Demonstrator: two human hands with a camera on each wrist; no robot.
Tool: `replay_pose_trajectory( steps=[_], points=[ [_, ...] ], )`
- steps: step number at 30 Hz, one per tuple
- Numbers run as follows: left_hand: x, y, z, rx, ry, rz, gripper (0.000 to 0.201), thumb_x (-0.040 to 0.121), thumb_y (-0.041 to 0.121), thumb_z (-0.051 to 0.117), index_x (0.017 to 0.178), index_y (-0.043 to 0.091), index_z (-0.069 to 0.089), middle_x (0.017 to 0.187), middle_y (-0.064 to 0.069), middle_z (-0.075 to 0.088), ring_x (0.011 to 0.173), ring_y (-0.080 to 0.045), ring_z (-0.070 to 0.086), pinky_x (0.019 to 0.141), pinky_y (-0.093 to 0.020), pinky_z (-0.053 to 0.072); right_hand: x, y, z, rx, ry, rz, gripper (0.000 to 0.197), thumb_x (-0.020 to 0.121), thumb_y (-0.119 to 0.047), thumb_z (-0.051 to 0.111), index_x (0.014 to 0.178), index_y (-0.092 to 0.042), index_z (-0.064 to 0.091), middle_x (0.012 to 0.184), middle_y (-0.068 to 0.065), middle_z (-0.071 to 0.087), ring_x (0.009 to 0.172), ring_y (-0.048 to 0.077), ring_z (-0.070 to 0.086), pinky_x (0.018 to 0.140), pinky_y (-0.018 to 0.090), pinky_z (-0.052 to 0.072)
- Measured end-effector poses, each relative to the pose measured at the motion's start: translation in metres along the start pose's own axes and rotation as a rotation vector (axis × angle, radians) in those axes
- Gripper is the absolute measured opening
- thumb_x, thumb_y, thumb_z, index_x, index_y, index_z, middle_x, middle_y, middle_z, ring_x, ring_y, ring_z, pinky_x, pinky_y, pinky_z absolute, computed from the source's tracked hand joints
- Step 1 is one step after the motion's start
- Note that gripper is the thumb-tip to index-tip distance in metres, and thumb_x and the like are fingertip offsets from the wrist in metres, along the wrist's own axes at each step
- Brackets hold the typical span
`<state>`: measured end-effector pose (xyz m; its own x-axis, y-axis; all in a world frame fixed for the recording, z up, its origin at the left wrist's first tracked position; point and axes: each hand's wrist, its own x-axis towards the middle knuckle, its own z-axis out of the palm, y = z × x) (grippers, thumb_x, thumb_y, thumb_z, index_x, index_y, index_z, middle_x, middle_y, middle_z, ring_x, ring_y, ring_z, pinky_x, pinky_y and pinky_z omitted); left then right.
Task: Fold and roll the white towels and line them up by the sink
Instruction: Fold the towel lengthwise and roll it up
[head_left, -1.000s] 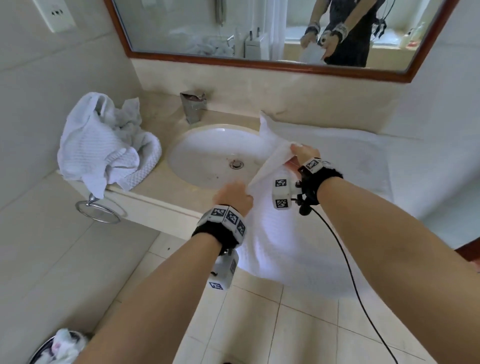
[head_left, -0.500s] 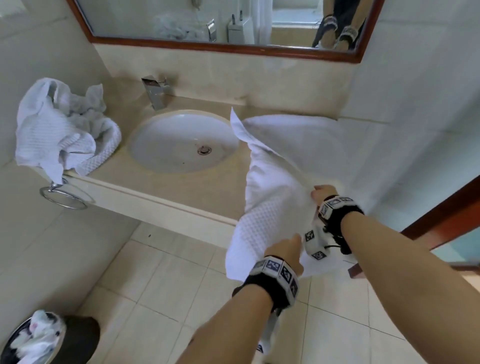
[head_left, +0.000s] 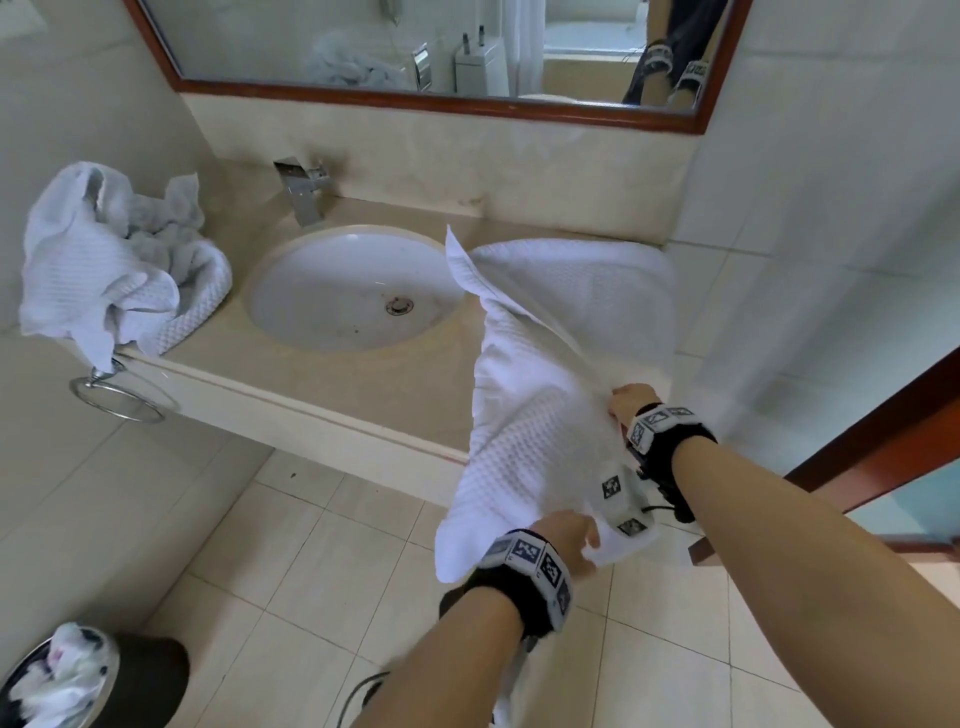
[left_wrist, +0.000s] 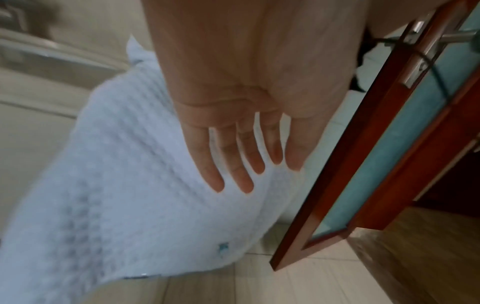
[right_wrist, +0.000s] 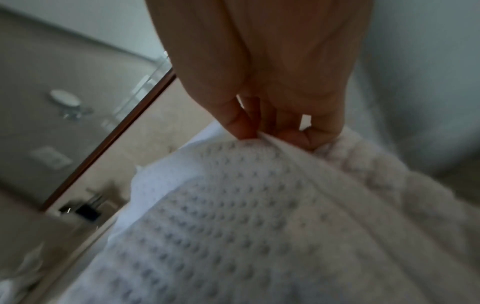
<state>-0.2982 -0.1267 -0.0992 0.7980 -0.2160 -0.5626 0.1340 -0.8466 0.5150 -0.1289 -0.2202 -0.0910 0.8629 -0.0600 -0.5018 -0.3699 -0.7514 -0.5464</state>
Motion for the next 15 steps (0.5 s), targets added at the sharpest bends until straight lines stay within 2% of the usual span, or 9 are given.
replay_pose_trajectory(
  steps=[2, 4, 9, 12, 15],
  points=[
    [0.007, -0.007, -0.021, 0.013, 0.103, -0.031, 0.032, 0.094, 0.009, 0.047, 0.124, 0.01, 0.055, 0.134, -0.009, 0.053, 0.125, -0.026, 0.049, 0.106, -0.032, 0.038, 0.002, -0.005, -0.001, 0.015, 0.057, -0.022, 0.034, 0.094, -0.012, 0.049, 0.125, -0.001, 0.058, 0.13, 0.018, 0.058, 0.119, 0.035, 0.055, 0.1, 0.034, 0.044],
    [0.014, -0.017, -0.046, 0.011, 0.237, -0.078, 0.032, 0.094, 0.01, 0.043, 0.122, 0.015, 0.058, 0.13, -0.007, 0.058, 0.121, -0.025, 0.054, 0.104, -0.031, 0.041, 0.004, -0.012, -0.007, 0.011, 0.087, -0.038, 0.035, 0.092, -0.015, 0.054, 0.124, -0.005, 0.059, 0.13, 0.016, 0.059, 0.118, 0.034, 0.056, 0.097, 0.031, 0.044],
    [0.028, -0.046, -0.116, -0.056, 0.462, -0.139, 0.029, 0.09, 0.011, 0.046, 0.114, 0.015, 0.063, 0.12, -0.01, 0.064, 0.11, -0.03, 0.06, 0.095, -0.034, 0.049, 0.019, -0.058, -0.017, -0.031, 0.119, -0.149, 0.038, 0.089, -0.017, 0.057, 0.127, -0.008, 0.056, 0.133, 0.015, 0.055, 0.121, 0.032, 0.053, 0.1, 0.032, 0.042],
    [0.051, -0.066, -0.165, -0.1, 0.548, -0.157, 0.028, 0.09, 0.01, 0.046, 0.113, 0.014, 0.061, 0.119, -0.01, 0.064, 0.108, -0.029, 0.06, 0.096, -0.036, 0.049, 0.036, -0.095, -0.014, -0.097, 0.126, -0.242, 0.038, 0.09, -0.02, 0.056, 0.127, -0.012, 0.057, 0.135, 0.01, 0.055, 0.124, 0.029, 0.052, 0.102, 0.029, 0.041],
    [0.083, -0.081, -0.217, -0.212, 0.597, -0.181, 0.031, 0.092, 0.013, 0.045, 0.121, 0.013, 0.055, 0.122, -0.014, 0.062, 0.112, -0.032, 0.058, 0.095, -0.035, 0.045, 0.054, -0.128, -0.007, -0.239, 0.094, -0.306, 0.041, 0.091, -0.023, 0.054, 0.131, -0.014, 0.054, 0.14, 0.007, 0.052, 0.126, 0.026, 0.049, 0.102, 0.028, 0.039]
  ],
)
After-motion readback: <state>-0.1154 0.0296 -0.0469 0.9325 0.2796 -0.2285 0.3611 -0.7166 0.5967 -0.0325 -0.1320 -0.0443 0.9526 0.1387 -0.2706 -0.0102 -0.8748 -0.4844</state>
